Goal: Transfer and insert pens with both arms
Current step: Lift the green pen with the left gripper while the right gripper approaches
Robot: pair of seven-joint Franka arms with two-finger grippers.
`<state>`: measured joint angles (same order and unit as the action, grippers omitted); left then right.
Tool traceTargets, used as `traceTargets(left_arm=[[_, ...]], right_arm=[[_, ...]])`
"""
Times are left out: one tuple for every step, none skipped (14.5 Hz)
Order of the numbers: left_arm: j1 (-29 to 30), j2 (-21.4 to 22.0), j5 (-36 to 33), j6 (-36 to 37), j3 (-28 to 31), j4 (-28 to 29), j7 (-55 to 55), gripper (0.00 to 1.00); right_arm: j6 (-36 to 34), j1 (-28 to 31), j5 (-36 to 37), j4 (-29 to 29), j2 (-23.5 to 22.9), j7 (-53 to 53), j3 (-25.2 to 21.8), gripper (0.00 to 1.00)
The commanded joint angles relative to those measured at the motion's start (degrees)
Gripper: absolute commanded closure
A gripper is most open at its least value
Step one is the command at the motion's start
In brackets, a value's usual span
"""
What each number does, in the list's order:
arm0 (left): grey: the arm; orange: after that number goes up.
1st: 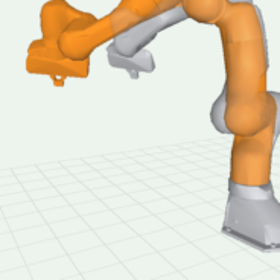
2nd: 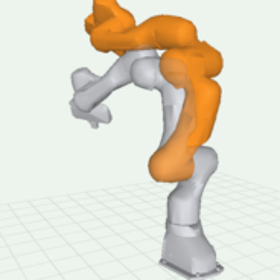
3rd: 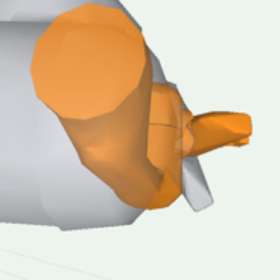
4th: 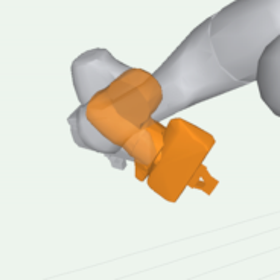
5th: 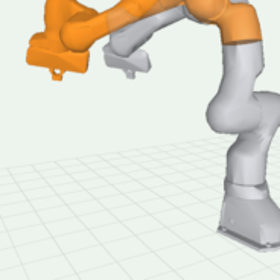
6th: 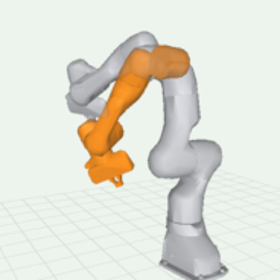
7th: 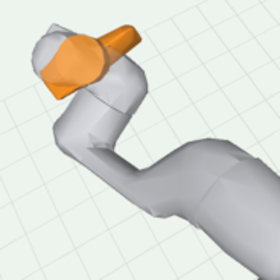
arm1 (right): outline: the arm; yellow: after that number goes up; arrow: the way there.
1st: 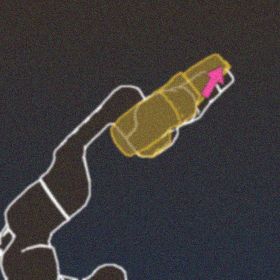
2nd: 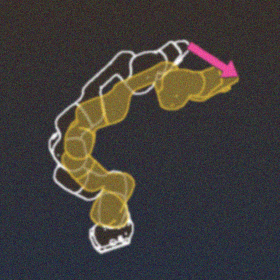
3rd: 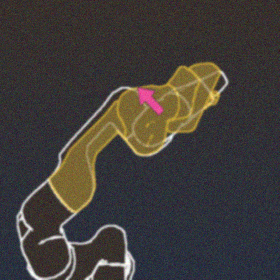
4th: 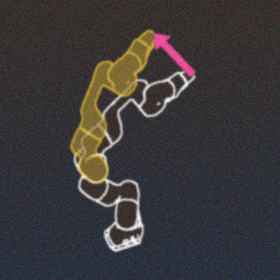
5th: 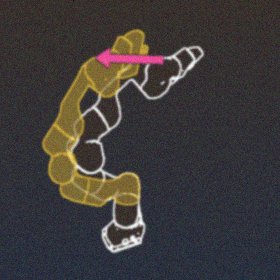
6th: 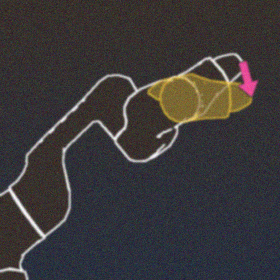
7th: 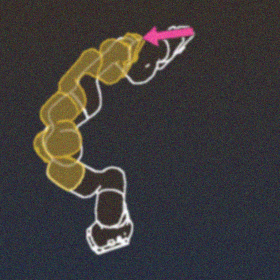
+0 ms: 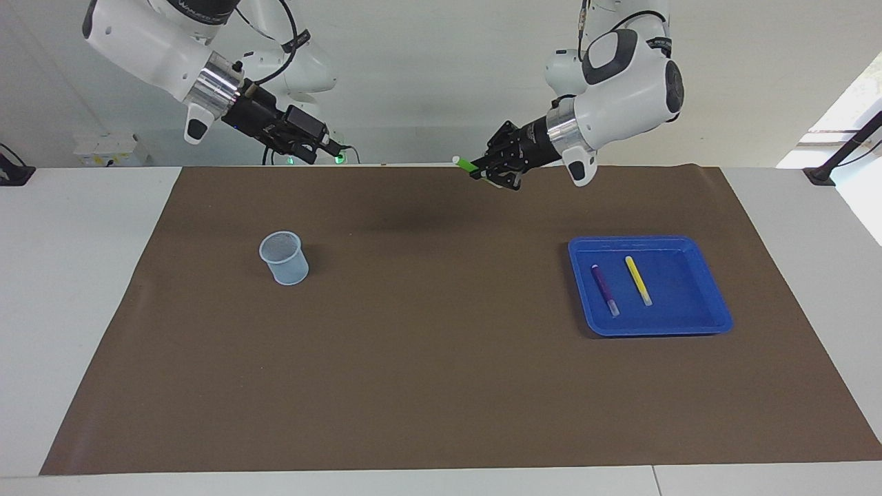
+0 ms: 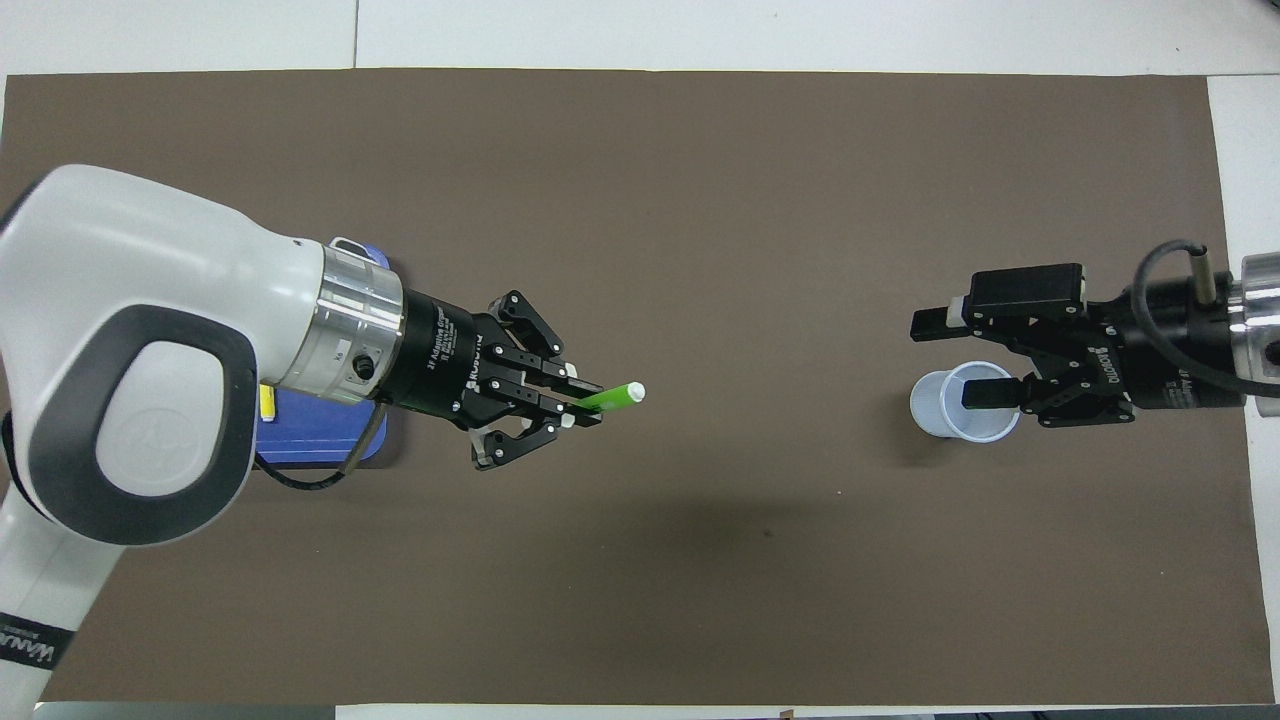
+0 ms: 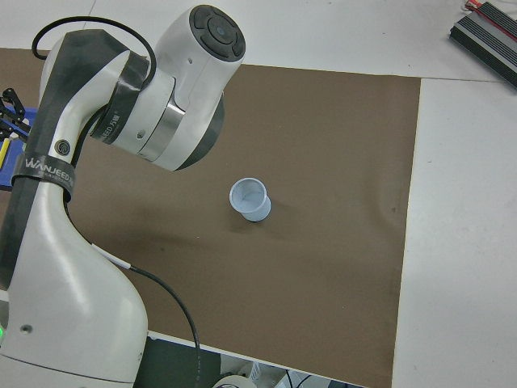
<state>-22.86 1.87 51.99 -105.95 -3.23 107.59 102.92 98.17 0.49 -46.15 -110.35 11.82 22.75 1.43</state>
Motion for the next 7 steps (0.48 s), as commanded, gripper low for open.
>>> traceTargets(left_arm=[[-5.2, 3.9, 3.8, -9.4, 0.9, 6.0, 6.9, 1.0], [-7.1, 3.9, 4.1, -12.1, 0.8, 6.1, 8.4, 1.0], [-8.9, 3.8, 5.2, -14.4, 0.9, 6.1, 9.2, 1.0], [-10.3, 3.9, 5.7, -15.9, 0.9, 6.5, 9.5, 1.0], [-11.5, 3.9, 6.4, -18.1, 0.9, 7.0, 9.7, 1.0], [-12.1, 3.9, 7.1, -19.6, 0.8, 7.1, 10.3, 1.0], [-12.7, 3.9, 7.2, -20.3, 0.8, 7.1, 10.7, 1.0]], right_arm=[[4.6, -2.4, -3.1, -3.5, 2.2, 2.4, 0.3, 0.0], [5.6, -3.7, -3.2, -3.6, 2.3, 4.0, 0.4, 0.0], [5.8, -5.4, -2.9, -3.0, 2.1, 5.4, 0.5, 0.0], [5.9, -6.4, -2.7, -3.0, 2.1, 5.8, 0.5, 0.0], [6.0, -7.9, -1.8, -3.0, 2.1, 4.6, 0.6, 0.0], [6.2, -9.2, -0.3, -3.0, 2.1, 4.2, 0.6, 0.0], [6.8, -10.6, 1.3, -3.0, 2.1, 4.4, 0.6, 0.0]])
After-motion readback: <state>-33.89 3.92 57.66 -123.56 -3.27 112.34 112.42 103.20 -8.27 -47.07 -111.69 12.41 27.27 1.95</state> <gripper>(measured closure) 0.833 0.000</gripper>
